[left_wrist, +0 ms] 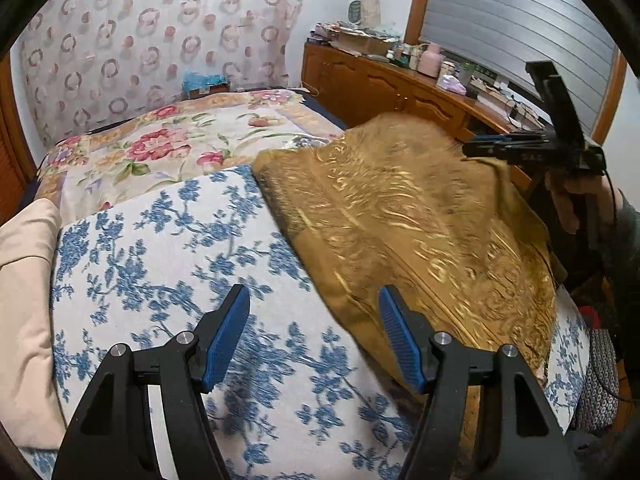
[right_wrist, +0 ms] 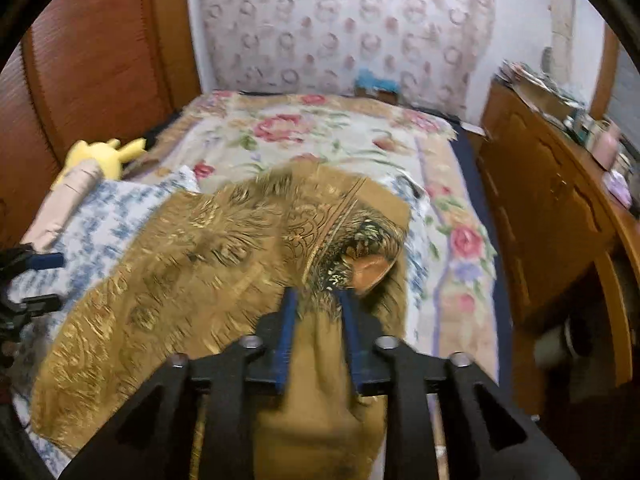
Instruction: Fold small clothes
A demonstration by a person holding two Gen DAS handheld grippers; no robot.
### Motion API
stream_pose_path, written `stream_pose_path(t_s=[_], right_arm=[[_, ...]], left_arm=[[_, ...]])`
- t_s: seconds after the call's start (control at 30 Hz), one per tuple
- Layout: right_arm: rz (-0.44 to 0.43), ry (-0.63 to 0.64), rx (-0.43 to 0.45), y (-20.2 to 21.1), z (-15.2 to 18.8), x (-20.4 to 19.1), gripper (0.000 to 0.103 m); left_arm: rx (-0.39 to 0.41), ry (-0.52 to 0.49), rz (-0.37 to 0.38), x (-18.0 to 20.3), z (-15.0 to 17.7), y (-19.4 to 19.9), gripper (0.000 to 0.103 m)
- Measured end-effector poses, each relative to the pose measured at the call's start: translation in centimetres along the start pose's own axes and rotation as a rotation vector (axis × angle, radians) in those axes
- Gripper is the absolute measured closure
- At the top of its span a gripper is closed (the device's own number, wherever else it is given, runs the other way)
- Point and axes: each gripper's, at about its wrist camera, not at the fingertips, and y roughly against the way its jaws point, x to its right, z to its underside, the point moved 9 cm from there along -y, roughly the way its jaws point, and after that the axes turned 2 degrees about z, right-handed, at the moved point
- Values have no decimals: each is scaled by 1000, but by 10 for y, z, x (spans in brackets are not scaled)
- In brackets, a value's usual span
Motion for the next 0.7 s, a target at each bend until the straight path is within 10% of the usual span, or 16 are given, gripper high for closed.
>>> stream_pose_path(t_s=[0.7], right_arm=[[-8,-40,71,90,104,-43,60]], left_arm=[[53,-31,19,31,24,27,35]])
